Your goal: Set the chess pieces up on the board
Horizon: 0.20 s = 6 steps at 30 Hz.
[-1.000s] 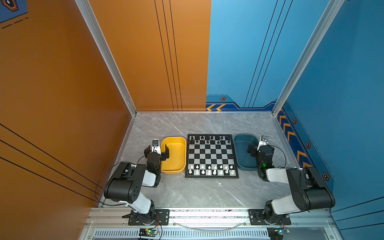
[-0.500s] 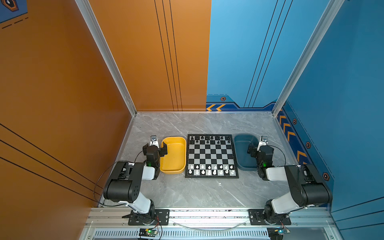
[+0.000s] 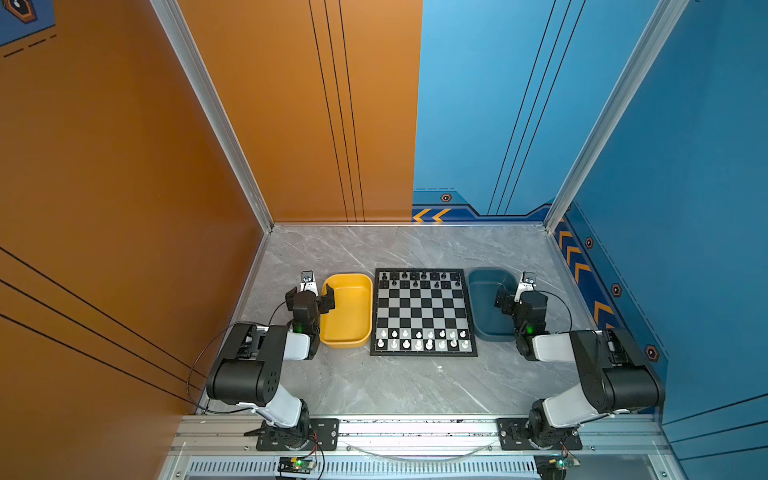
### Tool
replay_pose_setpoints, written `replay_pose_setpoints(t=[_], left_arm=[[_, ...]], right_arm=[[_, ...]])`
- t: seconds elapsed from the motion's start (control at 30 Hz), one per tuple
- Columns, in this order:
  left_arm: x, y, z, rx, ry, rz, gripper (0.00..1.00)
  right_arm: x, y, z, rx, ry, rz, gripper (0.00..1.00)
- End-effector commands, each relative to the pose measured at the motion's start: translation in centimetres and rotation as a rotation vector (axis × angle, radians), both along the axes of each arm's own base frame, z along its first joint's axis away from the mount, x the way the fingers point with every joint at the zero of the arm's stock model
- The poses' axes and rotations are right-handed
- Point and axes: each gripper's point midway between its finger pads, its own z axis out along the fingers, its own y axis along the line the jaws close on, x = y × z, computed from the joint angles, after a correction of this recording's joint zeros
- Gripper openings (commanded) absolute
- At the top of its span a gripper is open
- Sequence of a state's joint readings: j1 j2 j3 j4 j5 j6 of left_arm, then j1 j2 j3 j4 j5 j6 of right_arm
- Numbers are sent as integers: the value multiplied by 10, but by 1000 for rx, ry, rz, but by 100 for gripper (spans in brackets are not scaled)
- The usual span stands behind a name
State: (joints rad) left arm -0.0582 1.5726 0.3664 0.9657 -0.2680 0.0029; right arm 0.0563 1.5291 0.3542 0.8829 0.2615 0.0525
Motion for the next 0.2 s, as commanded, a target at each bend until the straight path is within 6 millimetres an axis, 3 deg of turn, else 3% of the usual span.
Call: replay_pose_setpoints(t=[0.0, 0.17], left_arm=[[0, 1, 0, -8, 12, 5, 98], [-1, 0, -1, -8, 13, 4, 98]], right_arm=[[6, 0, 5, 24, -17, 3, 100], [6, 1, 6, 22, -20, 2, 100]])
